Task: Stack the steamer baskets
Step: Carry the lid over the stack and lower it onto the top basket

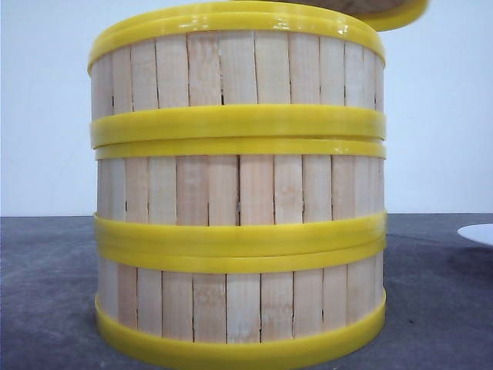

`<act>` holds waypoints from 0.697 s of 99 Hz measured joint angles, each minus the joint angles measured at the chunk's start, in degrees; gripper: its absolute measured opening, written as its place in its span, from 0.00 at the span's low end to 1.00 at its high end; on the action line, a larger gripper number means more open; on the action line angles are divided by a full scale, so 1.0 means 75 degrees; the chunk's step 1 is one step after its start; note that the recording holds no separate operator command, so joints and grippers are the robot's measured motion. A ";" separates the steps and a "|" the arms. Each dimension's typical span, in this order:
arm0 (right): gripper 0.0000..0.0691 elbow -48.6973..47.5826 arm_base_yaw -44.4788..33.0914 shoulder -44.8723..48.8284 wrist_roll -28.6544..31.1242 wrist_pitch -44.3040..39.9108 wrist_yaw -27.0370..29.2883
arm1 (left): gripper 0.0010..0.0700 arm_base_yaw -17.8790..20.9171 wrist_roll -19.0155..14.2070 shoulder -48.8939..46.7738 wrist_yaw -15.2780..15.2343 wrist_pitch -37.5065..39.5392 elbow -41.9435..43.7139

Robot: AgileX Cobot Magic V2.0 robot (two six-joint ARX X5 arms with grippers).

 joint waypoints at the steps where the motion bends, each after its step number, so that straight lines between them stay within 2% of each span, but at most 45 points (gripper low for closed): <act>1: 0.07 0.0012 0.0044 0.0032 -0.0006 -0.0009 0.0026 | 0.38 0.0000 0.0000 0.0000 0.0003 0.0000 0.0000; 33: 0.07 0.0029 0.1119 0.0889 -0.0157 -0.0321 0.0557 | 0.38 0.0000 -0.0006 0.0000 0.0000 -0.0128 0.0000; 69: 0.07 0.0029 0.1597 0.1070 -0.0224 -0.0463 0.0749 | 0.38 0.0000 -0.0006 0.0000 0.0003 -0.0236 0.0000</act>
